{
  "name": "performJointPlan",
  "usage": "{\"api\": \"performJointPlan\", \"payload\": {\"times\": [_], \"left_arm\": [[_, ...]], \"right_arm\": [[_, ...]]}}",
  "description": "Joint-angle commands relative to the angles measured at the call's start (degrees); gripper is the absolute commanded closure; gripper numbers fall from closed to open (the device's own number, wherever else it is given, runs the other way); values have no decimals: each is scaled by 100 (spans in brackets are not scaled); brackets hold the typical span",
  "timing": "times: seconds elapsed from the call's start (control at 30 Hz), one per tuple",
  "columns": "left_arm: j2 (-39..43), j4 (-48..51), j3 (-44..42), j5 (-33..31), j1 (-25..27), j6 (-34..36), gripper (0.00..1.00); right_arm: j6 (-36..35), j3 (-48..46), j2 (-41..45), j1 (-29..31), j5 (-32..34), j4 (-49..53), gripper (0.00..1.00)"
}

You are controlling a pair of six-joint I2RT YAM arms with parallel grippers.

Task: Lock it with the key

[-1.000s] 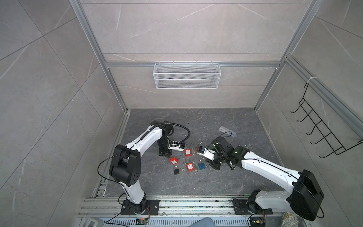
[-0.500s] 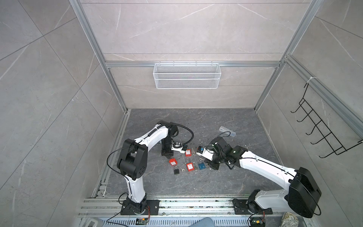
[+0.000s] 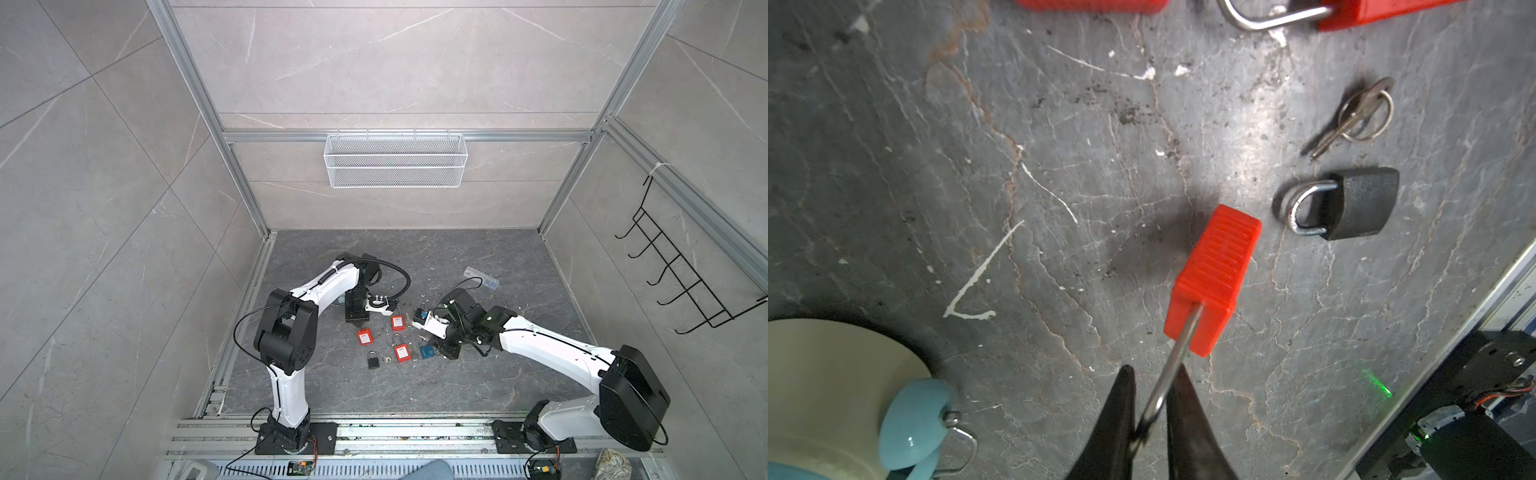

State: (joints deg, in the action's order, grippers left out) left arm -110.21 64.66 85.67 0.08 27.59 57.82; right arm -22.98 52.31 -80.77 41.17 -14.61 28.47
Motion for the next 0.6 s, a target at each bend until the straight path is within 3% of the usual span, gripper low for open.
{"api": "performJointPlan", "payload": {"times": [0.0, 0.57], "left_arm": [[-162, -92, 265, 95, -68, -173, 82], [-132, -686, 306, 236, -253, -340, 78]], "right_arm": [[305, 271, -143, 5, -112, 12, 100], [1678, 373, -518, 290, -8, -618, 95]]}}
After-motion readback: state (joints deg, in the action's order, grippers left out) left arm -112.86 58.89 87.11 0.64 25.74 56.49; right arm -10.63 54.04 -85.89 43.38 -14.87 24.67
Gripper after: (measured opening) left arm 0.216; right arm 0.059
